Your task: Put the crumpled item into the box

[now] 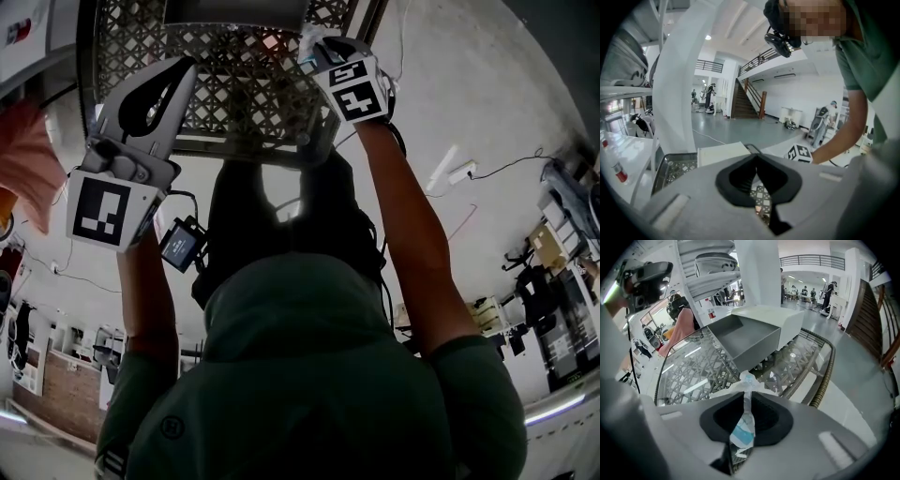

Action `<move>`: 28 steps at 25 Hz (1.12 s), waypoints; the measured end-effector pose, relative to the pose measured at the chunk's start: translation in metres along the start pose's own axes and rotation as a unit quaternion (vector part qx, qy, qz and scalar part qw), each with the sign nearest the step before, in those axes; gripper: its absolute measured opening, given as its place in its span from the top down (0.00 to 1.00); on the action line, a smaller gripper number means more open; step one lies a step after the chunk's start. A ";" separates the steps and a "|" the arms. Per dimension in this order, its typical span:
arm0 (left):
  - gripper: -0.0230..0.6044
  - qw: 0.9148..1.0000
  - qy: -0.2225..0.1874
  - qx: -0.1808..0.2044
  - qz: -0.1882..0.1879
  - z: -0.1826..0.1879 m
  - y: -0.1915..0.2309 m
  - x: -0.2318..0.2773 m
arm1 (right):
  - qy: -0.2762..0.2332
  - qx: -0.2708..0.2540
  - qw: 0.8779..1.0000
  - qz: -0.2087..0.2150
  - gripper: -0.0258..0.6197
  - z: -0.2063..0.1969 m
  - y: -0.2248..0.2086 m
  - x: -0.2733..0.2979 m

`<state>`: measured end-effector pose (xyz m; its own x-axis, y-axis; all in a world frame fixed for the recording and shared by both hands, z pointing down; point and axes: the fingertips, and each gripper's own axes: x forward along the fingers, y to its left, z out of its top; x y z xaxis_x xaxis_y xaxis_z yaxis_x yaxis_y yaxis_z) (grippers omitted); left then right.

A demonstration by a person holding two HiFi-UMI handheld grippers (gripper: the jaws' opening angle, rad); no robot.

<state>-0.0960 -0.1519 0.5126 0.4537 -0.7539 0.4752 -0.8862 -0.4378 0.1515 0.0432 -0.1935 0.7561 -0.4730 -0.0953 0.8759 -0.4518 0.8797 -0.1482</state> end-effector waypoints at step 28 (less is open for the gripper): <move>0.96 0.998 -0.039 0.025 0.029 0.049 0.013 -0.037 | -0.073 0.034 0.996 -0.035 0.92 0.055 -0.014 -0.087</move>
<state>-0.1193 -0.1534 0.4548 0.4104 -0.8137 0.4117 -0.9059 -0.4157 0.0814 0.0492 -0.2237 0.6562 -0.5413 -0.2255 0.8100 -0.5349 0.8356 -0.1248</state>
